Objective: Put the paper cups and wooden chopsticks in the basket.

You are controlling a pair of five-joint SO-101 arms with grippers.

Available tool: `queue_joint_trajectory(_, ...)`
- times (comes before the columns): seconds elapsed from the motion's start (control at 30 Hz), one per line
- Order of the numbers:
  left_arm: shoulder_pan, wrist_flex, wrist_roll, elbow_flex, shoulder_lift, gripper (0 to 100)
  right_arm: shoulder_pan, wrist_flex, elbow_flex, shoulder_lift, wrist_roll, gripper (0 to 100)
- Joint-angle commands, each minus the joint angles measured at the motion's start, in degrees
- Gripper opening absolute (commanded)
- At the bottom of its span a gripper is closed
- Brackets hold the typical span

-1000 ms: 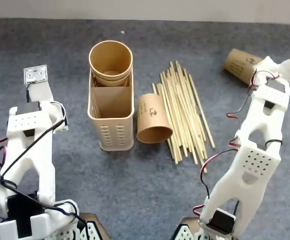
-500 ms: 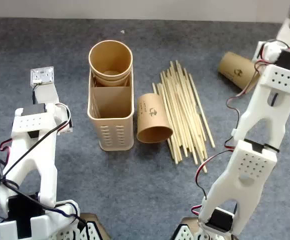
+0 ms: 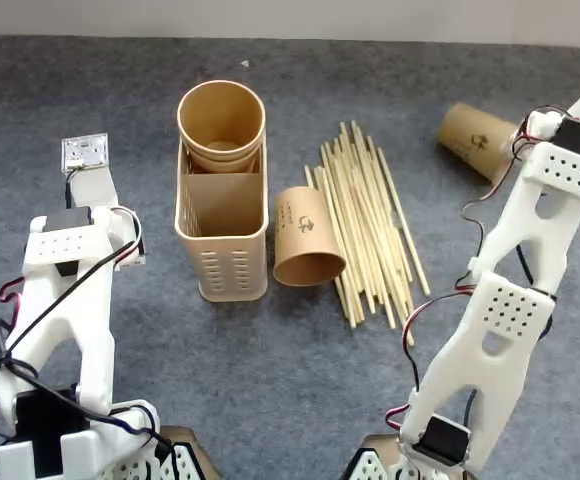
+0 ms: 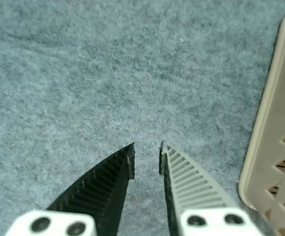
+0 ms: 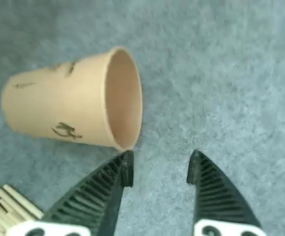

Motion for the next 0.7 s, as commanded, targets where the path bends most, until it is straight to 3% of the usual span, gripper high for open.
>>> queue_joint_trajectory(0.0, 0.6, -1.2, 0.4, -0.3, -1.3, 11, 0.9, 5.2, -11.7, 0.4, -0.8, 19.9)
queue_joint_trajectory(0.17, -1.2, -2.8, 0.4, -0.1, -1.2, 11, -0.5, 6.2, -19.5, 7.9, -0.5, 19.9)
queue_joint_trajectory(0.43, -3.0, -2.8, 0.4, 0.3, -1.2, 11, -2.9, -5.5, -22.1, 18.7, -1.1, 19.9)
queue_joint_trajectory(0.67, -3.0, -12.0, 0.4, 6.2, -1.2, 11, -3.4, -6.3, -22.1, 16.6, -8.4, 19.9)
